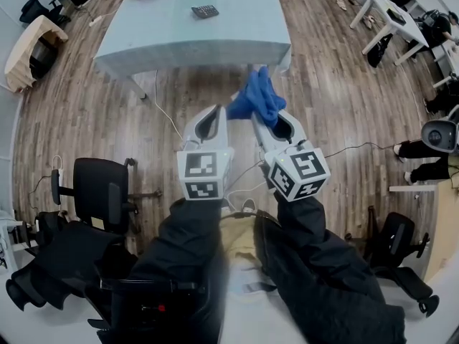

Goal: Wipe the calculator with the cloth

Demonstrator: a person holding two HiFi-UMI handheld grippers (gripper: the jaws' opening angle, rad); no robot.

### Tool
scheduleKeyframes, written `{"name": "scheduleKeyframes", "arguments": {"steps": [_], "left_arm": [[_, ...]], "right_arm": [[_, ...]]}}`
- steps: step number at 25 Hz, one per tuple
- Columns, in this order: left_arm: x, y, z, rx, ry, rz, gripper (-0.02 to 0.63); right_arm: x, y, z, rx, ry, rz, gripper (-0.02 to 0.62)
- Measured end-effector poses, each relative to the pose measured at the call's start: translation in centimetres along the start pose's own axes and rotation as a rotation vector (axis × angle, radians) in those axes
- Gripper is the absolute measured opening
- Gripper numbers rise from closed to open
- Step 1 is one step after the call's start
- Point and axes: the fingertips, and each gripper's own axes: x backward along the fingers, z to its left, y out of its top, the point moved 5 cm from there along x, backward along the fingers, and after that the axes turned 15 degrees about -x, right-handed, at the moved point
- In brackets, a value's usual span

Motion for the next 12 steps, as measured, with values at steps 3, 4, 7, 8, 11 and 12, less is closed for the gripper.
{"name": "scheduleKeyframes", "arguments": {"steps": [3,4,7,8,11,12], "left_arm": [[0.1,-0.7,0.7,-0.007,-0.004,0.011,0.000],[0.2,-0.9,0.9,-0.005,-0.005,0.013,0.000],[0.3,-1.7,1.7,0.001,-0.011,0.018,0.000],[0.3,-1.9,2.0,0.003,-0.013,0.020,0.000],[0.3,-2.5,2.6,0.001,-0.022,0.021,0.000],[0.2,-2.6,2.8,0.005,-0.026,0.019,0.000]], "right_arm": [[-0.4,-0.5,0.2,-0.004,-0.010,0.002,0.089],[-0.6,-0.7,0.4,-0.006,-0.013,0.002,0.089],[-1.2,-1.3,0.7,-0.011,-0.021,0.003,0.089],[-1.4,-1.5,0.9,-0.013,-0.024,0.002,0.089],[-1.9,-2.1,1.2,-0.020,-0.033,0.001,0.089],[-2.1,-2.3,1.3,-0.022,-0.036,0.001,0.089]]}}
